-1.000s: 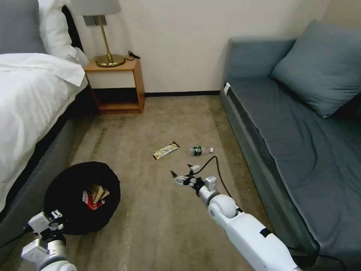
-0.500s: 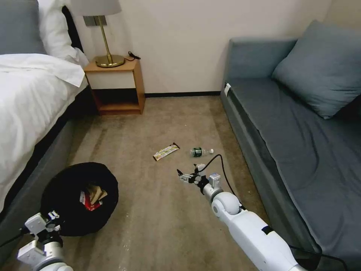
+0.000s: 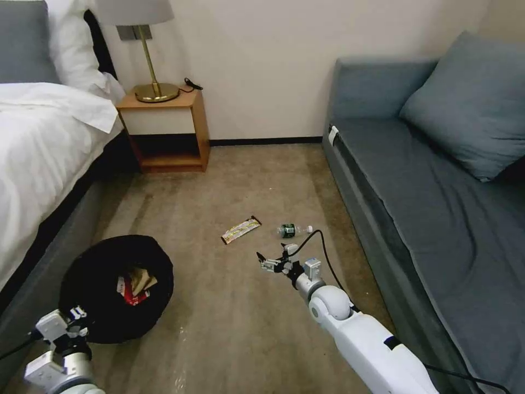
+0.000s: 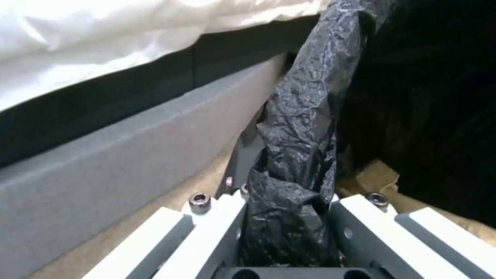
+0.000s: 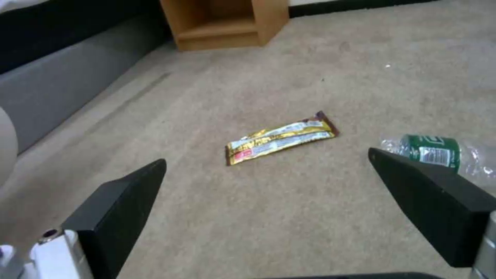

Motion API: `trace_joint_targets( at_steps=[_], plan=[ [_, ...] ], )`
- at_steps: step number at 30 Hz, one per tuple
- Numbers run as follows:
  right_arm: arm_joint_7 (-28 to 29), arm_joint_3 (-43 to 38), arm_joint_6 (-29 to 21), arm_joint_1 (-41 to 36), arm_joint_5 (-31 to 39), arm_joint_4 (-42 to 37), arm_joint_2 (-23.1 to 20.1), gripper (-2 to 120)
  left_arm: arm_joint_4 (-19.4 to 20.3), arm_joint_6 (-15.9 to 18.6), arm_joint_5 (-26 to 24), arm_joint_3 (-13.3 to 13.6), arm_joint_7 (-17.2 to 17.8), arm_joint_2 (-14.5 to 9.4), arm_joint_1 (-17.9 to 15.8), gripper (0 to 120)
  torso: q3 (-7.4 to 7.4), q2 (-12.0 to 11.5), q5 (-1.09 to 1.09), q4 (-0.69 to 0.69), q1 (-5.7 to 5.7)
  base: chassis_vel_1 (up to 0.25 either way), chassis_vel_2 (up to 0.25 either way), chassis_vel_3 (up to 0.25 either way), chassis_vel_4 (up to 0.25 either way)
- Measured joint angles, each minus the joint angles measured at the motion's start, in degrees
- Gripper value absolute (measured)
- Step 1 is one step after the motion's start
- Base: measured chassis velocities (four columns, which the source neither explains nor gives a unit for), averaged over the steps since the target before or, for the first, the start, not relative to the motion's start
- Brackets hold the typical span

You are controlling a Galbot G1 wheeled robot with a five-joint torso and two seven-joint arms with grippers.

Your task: Pick up the trash bin, then pick up the garbage on the floor and place it into the trash bin.

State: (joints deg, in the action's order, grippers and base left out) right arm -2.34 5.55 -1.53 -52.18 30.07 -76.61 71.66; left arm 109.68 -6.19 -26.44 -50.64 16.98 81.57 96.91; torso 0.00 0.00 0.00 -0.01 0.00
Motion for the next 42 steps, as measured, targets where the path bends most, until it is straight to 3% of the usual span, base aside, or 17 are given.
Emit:
trace_joint_targets(
  at_steps=[42],
  plan=[
    [-0.95,0.34,1.41,-1.50,-3.13,-0.02,0.73,100,-3.32,-1.12,-0.22,-1.43,-0.36,-0.10,-0.43,3,0.00,0.00,-0.01,0.00,0.00,-0.121,0.123,0.120,-0.119]
  ],
)
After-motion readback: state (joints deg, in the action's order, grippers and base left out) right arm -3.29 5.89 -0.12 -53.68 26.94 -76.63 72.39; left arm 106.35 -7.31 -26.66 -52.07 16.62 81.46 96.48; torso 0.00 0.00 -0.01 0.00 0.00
